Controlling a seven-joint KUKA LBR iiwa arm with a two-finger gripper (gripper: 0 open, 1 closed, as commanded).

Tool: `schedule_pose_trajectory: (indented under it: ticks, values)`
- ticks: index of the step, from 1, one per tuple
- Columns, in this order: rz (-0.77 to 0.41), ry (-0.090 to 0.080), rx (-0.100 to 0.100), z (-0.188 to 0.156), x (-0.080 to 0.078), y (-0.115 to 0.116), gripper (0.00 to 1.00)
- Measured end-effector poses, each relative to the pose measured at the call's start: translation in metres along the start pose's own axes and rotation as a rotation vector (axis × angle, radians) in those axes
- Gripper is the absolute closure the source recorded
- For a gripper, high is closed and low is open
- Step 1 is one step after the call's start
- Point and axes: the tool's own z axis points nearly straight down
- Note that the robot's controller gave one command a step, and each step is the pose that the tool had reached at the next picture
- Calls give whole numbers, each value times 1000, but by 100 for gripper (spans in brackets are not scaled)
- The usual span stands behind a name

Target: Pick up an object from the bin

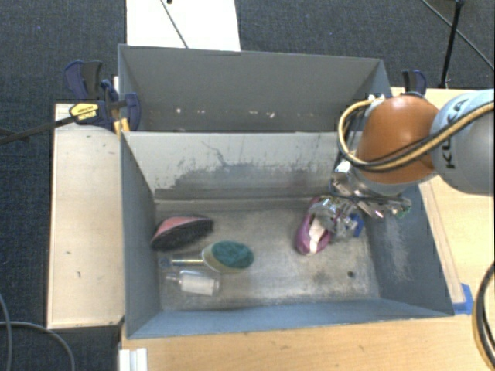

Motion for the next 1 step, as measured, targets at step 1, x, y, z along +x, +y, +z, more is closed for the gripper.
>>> schedule_pose_trajectory:
  ticks: [1]
  values:
    - [3, 3, -8, 3, 1, 3, 0]
